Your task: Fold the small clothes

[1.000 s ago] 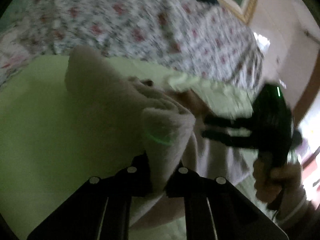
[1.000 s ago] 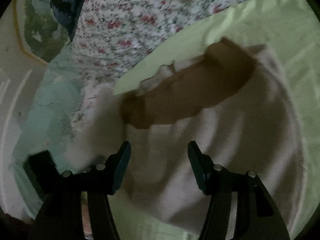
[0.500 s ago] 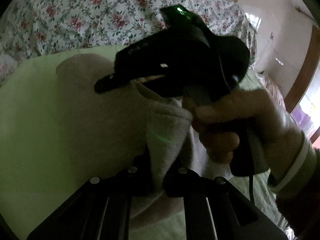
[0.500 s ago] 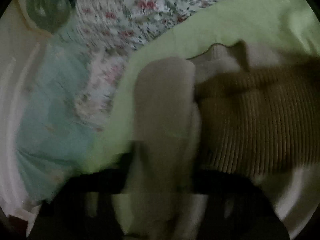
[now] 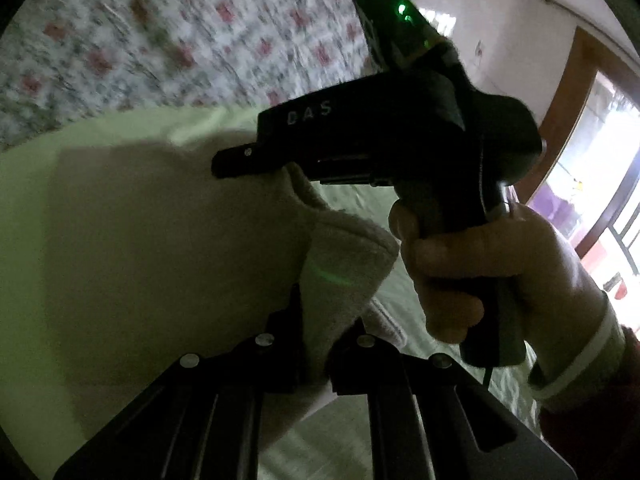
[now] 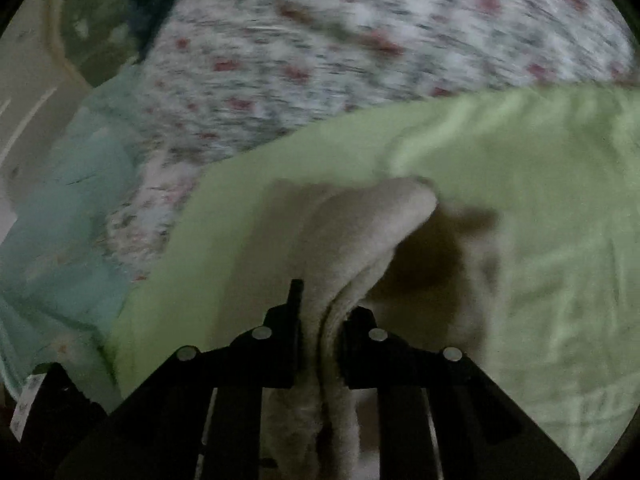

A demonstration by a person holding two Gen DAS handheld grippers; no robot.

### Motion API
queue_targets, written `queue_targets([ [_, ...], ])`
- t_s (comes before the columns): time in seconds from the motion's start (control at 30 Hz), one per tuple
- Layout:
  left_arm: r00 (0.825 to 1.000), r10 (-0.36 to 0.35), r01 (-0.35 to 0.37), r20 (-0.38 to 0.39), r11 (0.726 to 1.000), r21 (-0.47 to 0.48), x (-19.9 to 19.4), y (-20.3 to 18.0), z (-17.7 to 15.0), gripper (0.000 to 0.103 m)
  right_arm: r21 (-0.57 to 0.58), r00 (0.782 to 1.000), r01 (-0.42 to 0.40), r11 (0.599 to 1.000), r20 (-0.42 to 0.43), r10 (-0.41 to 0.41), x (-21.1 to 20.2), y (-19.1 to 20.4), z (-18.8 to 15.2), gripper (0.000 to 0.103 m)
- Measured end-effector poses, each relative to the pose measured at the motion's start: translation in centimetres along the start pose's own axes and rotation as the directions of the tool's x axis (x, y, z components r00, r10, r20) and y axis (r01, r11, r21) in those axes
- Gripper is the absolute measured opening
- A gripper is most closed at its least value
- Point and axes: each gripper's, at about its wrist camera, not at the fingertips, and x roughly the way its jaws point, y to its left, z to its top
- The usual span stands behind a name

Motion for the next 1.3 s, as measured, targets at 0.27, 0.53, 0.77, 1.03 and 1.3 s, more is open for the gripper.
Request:
queue_targets([
  [0.27,0.994,-0.041,0.037,-0.105,0.998,-0.041,4.5,0.0,-0.4,0.009,0.048,0.996,0.085,0.995,-0.014,-0.084,1.4,-5.1,-1.8,0.016],
  [0.53,0.984,-0.111,0.101,-0.138,0.992,-0.081,2.3,0.4,-1.5,0.044,0.05,0.99,0.138,0.989,0.007,-0.138,1.1,-5.8,-2.9,0.026],
  [0.77,0.989,-0.147,0.141,-0.03,0.979,-0.146,-5.8,3.1,-2.6,0.086,0.035,0.978,0.197,0.98,0.061,-0.199,-2.1,-4.6,-4.1,0.066],
  [1.03,0.999,-0.045,0.042,-0.008,0.964,-0.264,-9.2,10.1,-2.3,0.087,0.104,0.992,0.121,0.987,0.028,-0.124,-2.6,-5.5,-5.7,0.066],
  [1.3,0.997,-0.071,0.052,-0.039,0.926,-0.374,-6.9,14.8,-2.0,0.087,0.169,0.999,0.046,0.985,0.016,-0.05,-1.7,-6.6,-5.5,0.07],
])
